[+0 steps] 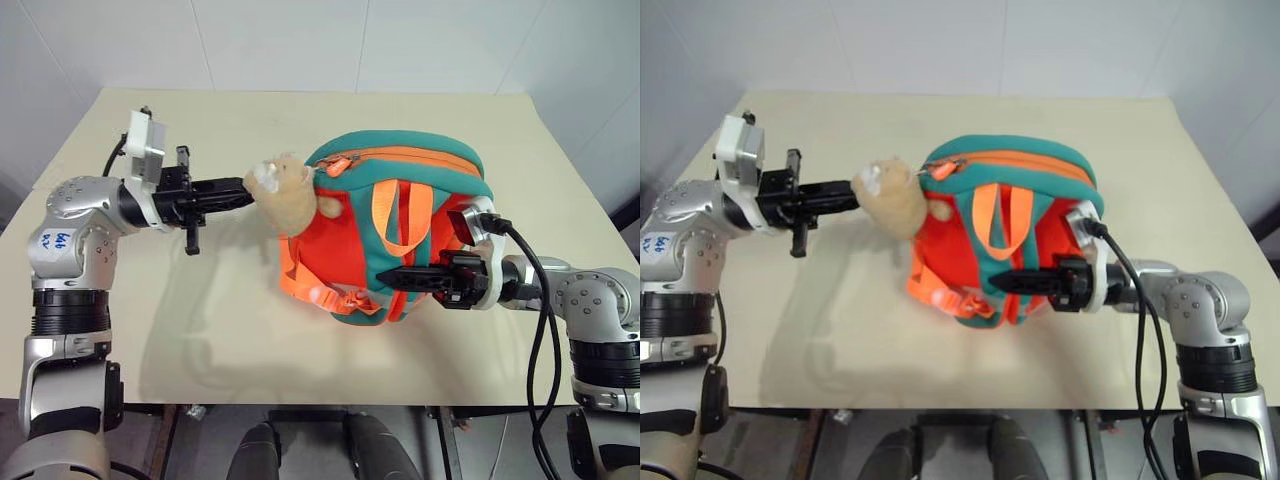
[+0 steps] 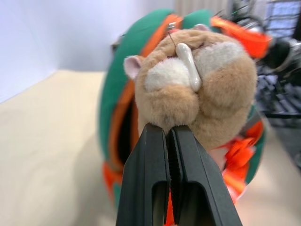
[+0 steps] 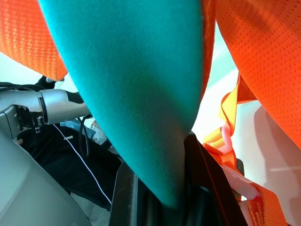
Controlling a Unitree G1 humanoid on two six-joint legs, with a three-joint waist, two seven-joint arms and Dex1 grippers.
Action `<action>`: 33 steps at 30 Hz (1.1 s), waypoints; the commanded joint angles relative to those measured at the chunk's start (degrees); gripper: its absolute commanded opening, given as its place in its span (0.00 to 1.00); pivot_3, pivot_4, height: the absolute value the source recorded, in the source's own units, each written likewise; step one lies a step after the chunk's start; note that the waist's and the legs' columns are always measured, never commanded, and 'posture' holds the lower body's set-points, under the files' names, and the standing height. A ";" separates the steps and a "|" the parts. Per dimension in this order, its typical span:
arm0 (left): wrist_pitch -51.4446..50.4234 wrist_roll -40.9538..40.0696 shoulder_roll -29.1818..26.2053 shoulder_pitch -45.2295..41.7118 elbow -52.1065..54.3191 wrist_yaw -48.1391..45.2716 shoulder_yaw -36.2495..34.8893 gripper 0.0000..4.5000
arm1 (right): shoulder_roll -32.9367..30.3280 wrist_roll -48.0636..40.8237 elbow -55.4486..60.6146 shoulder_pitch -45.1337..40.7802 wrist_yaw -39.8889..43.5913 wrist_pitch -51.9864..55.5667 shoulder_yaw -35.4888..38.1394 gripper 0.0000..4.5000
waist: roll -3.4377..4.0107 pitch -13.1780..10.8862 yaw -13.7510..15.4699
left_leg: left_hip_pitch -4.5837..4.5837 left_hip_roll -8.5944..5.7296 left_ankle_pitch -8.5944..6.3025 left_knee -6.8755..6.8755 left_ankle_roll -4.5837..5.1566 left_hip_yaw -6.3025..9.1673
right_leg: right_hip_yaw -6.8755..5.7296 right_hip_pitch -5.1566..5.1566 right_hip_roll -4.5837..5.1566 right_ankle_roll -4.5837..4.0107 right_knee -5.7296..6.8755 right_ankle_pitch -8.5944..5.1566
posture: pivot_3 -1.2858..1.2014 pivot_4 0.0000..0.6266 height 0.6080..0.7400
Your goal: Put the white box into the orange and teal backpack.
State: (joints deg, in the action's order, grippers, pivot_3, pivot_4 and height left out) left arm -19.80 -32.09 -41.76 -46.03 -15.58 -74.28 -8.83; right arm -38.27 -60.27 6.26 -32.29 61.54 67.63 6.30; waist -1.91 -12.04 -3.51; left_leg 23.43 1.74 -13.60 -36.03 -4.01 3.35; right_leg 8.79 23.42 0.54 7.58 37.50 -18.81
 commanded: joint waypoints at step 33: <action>5.51 9.99 2.42 11.06 -10.30 -2.95 1.29 0.24 | -2.66 -5.87 5.39 3.12 -7.40 0.29 7.65 0.30 | -0.01 0.00 0.22 | 0.08 0.02 0.00 0.04 0.00 0.05 | -0.02 0.05 0.05 -0.01 0.00 0.00 | 0.52 0.24 1.00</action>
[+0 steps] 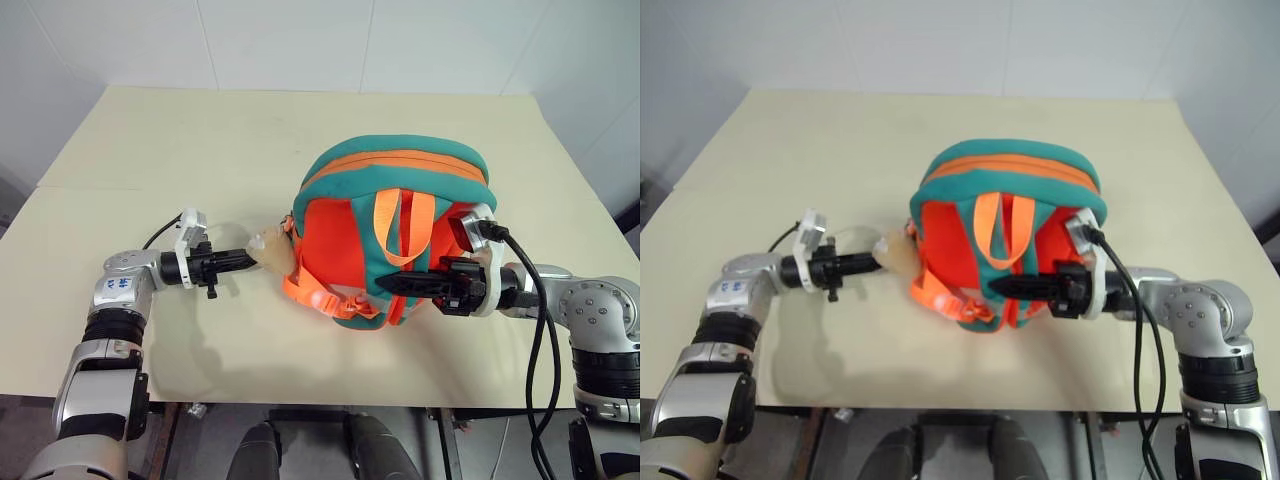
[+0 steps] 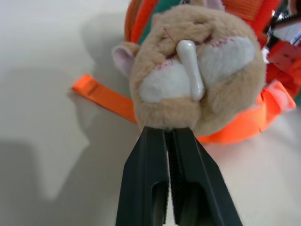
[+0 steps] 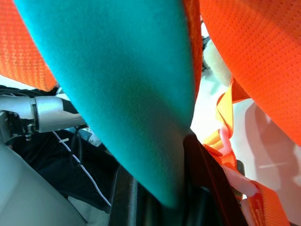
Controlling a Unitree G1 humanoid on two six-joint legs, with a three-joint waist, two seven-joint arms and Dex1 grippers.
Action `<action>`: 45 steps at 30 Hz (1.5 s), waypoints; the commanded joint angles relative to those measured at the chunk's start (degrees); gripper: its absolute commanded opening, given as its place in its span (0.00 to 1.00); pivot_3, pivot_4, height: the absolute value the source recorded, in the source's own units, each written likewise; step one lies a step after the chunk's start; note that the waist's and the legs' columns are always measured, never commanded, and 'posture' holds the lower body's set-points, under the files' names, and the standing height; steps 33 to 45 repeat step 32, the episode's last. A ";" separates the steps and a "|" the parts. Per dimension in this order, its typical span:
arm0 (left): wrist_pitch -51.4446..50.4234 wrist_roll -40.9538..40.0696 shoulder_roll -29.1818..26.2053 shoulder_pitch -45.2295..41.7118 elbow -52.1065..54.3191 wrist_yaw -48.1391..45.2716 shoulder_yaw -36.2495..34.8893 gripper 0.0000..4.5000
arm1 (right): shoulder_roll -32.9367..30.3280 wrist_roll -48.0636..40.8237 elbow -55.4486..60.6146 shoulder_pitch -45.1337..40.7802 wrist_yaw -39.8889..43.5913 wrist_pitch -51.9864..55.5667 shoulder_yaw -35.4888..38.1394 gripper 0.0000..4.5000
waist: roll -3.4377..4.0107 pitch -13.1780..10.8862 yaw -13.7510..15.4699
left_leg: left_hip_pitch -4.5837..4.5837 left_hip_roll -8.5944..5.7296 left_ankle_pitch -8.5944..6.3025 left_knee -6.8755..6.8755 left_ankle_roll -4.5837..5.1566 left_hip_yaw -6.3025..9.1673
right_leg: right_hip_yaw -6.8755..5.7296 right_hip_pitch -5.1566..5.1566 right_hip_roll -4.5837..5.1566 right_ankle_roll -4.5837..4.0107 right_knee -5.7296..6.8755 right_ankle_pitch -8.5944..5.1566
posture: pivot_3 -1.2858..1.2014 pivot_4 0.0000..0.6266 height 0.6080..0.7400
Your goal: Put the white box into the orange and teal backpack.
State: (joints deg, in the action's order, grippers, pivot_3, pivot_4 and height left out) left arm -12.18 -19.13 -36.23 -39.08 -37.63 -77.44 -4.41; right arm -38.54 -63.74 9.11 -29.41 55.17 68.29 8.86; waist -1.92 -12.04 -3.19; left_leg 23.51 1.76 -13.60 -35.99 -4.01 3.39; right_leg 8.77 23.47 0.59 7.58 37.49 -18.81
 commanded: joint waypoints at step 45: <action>-10.20 -18.67 -4.73 30.17 50.53 14.07 -13.45 0.99 | -13.89 28.18 1.23 24.80 8.36 -41.17 12.50 1.00 | -0.02 -0.02 -0.17 | -0.36 0.01 -0.03 0.02 0.09 -0.38 | 0.32 -0.54 -0.01 -0.10 -0.70 -0.03 | 0.52 0.24 1.00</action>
